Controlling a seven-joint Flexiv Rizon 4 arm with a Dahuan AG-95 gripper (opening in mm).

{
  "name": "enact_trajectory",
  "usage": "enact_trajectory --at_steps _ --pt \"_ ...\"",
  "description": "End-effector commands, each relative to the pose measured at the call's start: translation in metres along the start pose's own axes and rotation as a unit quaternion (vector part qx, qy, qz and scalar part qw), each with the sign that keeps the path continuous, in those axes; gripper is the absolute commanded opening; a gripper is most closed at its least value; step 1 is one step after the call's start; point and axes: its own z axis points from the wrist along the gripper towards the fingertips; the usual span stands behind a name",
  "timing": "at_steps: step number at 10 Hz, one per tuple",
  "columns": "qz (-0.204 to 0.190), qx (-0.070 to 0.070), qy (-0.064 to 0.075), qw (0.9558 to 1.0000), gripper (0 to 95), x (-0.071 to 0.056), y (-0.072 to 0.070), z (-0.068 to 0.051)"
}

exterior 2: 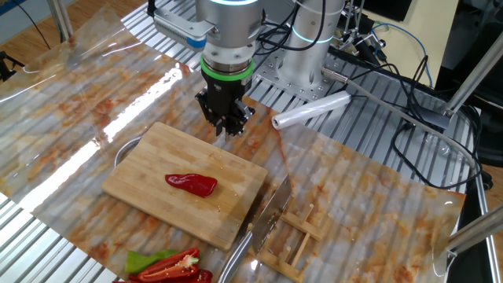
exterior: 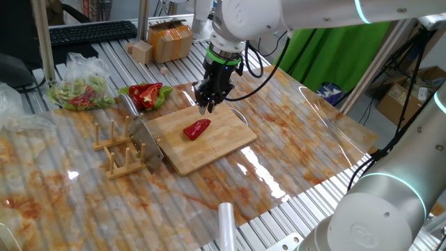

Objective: Chop the chili peppers

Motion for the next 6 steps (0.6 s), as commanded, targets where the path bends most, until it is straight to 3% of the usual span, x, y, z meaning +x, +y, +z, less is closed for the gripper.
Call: enact_trajectory --at_steps 1,6 --pt "-0.003 0.000 0.000 1.0000 19.0 -0.0003 -0.0001 0.0004" --pt "-0.006 -0.005 0.001 1.0000 19.0 -0.0002 0.0000 0.0004"
